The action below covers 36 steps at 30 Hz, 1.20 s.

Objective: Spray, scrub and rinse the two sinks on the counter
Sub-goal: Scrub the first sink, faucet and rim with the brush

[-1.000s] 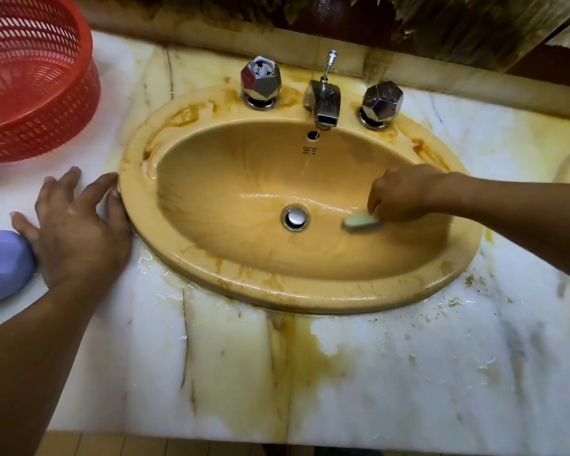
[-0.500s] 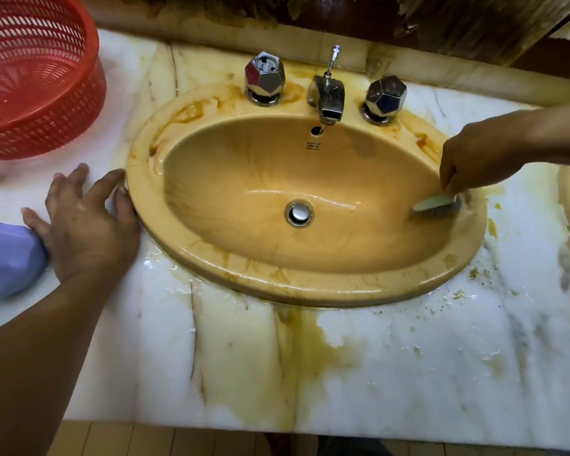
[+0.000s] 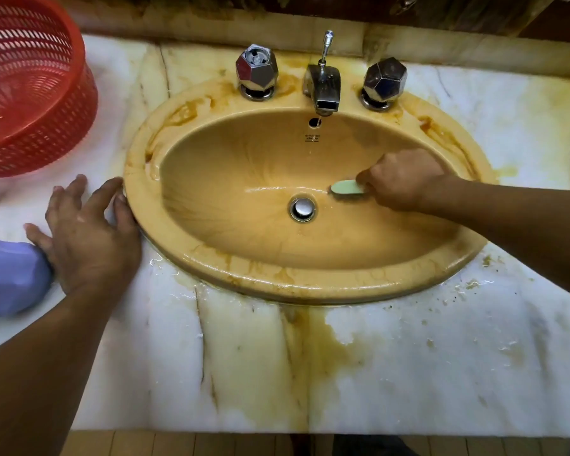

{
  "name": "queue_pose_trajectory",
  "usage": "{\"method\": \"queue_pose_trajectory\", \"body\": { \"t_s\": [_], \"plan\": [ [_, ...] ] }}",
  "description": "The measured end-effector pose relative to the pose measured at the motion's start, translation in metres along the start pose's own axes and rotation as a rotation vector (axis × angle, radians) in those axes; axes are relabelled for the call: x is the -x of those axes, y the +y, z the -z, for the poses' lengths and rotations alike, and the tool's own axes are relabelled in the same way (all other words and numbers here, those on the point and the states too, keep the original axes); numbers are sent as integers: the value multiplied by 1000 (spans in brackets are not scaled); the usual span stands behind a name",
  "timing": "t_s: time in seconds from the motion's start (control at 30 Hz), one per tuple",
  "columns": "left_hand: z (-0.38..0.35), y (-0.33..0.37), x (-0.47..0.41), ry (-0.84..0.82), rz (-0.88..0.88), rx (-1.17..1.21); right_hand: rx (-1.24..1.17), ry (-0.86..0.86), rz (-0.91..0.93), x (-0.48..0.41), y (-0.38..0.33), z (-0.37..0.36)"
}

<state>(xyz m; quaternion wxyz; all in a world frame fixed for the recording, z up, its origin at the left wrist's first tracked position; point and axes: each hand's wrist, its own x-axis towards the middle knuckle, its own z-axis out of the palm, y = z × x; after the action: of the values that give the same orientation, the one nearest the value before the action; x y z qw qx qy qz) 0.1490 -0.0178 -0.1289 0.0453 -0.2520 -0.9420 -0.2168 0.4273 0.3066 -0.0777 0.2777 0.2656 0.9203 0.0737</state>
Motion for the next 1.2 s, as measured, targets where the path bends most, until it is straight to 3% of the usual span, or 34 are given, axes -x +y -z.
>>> {"method": "queue_pose_trajectory", "body": {
  "t_s": [0.03, 0.13, 0.2, 0.27, 0.3, 0.33, 0.43, 0.5, 0.6, 0.67, 0.73, 0.9, 1.03, 1.2],
  "plan": [
    [-1, -1, -1, 3, -12, 9, -42, -48, 28, 0, -6, -1],
    [-3, -4, -1, 13, -22, 26, -358, -454, 105, 7, -12, 3],
    [-4, -4, -2, 11, -10, 24, -336, -442, 108, 8, -4, 3],
    [-4, -4, -2, 11, -15, 16, -117, -174, 34, 9, 4, -2],
    [-4, -5, -3, 11, -17, 17, -88, -120, 33, 12, 4, -3],
    [-5, -6, -3, 13, -17, 22, -157, -181, 56, 16, 0, -4],
    [-4, -5, -4, 10, -24, 31, -355, -569, 117, 31, 1, 7],
    [-3, -4, -4, 13, -25, 26, -269, -614, 53, 31, 22, 25],
    [-4, -5, -5, 13, -31, 28, 140, -341, -66, 33, 55, 56],
    [-4, -6, -5, 16, -33, 32, 446, -91, -9, 37, 56, 66],
    [-3, -4, -4, 16, -35, 29, 569, -11, 36, 45, 47, 58],
    [3, 1, -1, 8, -26, 32, 240, -490, 59, 68, 42, 55],
    [4, 4, 0, 7, 3, -9, 148, -468, 10, 71, 43, 53],
    [4, 5, -1, -9, 24, -45, -444, -454, 106, 72, -5, 32]
  ]
}}
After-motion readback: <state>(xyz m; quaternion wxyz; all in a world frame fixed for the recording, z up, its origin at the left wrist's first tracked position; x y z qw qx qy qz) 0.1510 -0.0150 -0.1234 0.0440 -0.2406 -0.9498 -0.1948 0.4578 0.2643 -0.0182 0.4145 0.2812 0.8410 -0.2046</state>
